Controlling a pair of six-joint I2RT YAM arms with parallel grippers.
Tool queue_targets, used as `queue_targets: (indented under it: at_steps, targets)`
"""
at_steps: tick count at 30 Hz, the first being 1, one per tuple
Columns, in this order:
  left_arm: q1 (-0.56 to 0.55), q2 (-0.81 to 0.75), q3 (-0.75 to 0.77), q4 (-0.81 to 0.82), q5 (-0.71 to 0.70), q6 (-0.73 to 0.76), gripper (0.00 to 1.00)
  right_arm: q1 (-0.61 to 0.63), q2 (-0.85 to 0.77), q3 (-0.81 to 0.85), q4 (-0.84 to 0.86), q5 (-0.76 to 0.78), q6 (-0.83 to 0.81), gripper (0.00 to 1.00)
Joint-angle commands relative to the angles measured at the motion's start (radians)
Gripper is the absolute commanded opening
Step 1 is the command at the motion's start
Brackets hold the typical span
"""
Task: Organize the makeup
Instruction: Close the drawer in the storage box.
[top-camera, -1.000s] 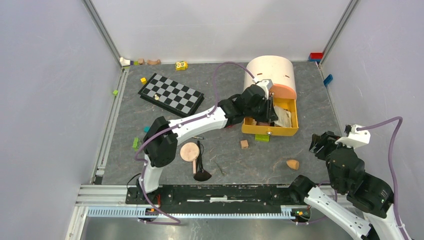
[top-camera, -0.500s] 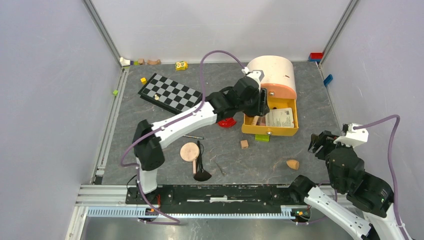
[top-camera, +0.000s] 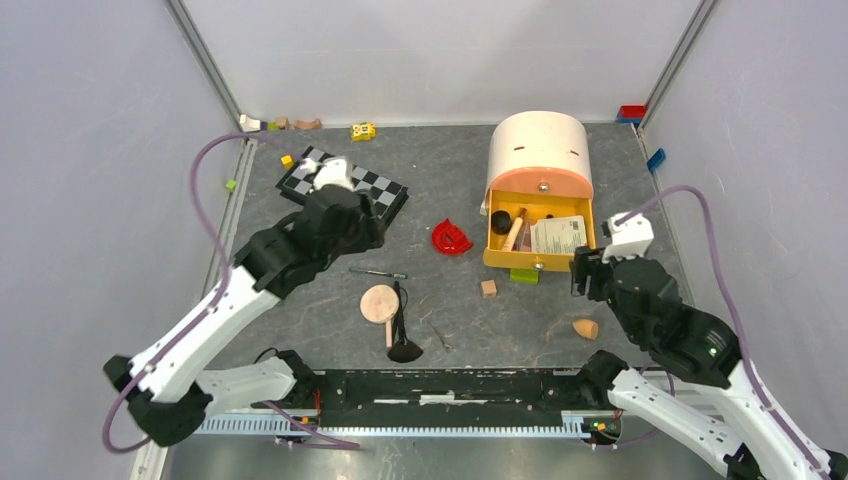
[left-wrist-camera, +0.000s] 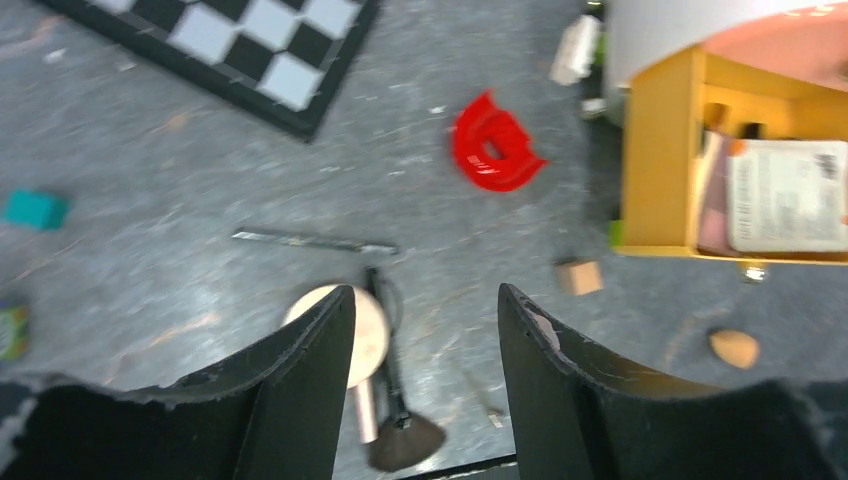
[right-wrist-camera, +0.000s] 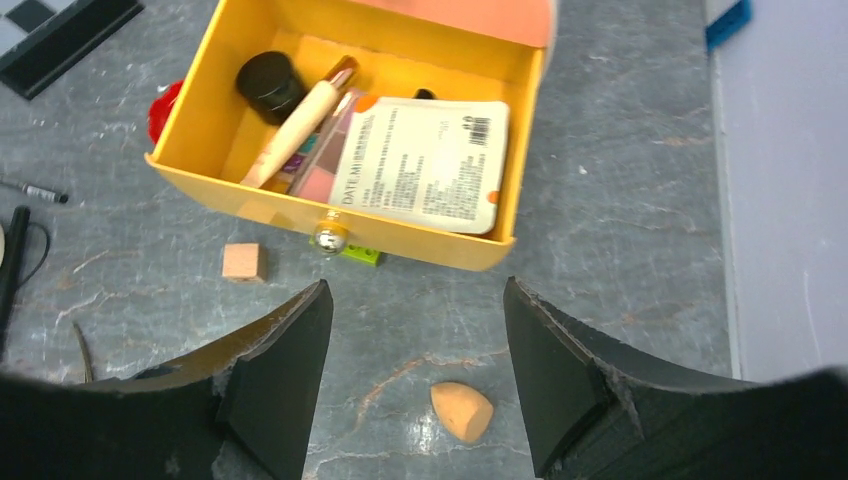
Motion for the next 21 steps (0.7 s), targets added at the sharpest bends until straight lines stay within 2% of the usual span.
queue_targets:
  at_steps: [1, 5, 11, 21]
  targets:
    - [0.064, -0.125, -0.08, -0.149, -0.117, -0.081, 0.63, 0.003, 0.075, -0.037, 0.144, -0.136, -0.095, 0.71]
    - [0.133, -0.135, -0.097, -0.179, -0.111, -0.057, 0.65, 0.003, 0.16, -0.038, 0.184, -0.178, -0.112, 0.72]
    - [0.265, -0.117, -0.151, -0.1, 0.003, 0.006, 0.64, 0.003, 0.246, -0.038, 0.259, -0.192, -0.05, 0.73]
    - [0.295, -0.039, -0.208, -0.029, 0.056, 0.035, 0.63, 0.002, 0.352, -0.021, 0.306, -0.17, 0.039, 0.73]
